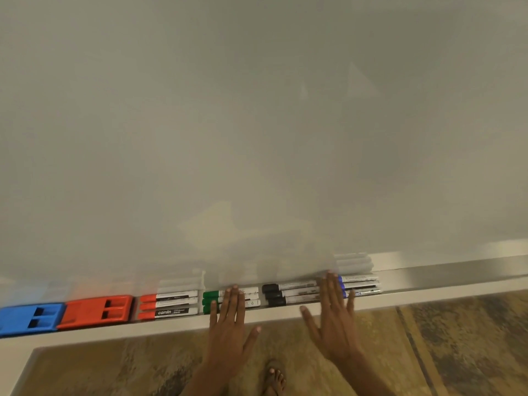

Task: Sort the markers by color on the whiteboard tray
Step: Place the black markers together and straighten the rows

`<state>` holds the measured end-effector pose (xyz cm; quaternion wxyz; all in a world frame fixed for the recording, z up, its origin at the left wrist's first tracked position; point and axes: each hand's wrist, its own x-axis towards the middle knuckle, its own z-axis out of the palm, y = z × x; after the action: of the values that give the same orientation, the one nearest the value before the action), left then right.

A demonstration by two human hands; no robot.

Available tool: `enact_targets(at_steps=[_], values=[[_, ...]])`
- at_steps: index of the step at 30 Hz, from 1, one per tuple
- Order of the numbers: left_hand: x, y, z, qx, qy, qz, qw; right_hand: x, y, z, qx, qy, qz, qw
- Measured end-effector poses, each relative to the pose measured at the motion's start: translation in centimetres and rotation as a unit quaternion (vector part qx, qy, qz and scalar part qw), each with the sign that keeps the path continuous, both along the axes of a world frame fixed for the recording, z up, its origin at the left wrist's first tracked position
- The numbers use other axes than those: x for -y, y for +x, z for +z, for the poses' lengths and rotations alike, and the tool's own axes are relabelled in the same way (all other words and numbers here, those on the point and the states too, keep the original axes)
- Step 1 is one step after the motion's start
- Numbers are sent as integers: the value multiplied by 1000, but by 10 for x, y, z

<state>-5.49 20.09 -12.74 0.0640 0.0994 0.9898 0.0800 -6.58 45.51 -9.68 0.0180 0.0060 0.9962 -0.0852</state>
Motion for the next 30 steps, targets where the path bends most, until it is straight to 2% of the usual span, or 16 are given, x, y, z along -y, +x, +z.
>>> enact_targets(at_steps=[3,6,9,20,30], values=[[2,0,-2,-5,-2,-4,1000,-47,-5,0,2,14,-53,998],[3,1,-3,-3,-9,-7,1000,-70,-3,-9,47,51,-15,998],[5,1,-3,4,-12,-8,1000,-73,-1,-19,67,62,5,996],[11,1,-4,8,-22,-12,1000,-60,-1,-17,50,64,45,996],[9,2,1,-3,-12,-1,1000,-63,-2,-22,46,52,50,996]])
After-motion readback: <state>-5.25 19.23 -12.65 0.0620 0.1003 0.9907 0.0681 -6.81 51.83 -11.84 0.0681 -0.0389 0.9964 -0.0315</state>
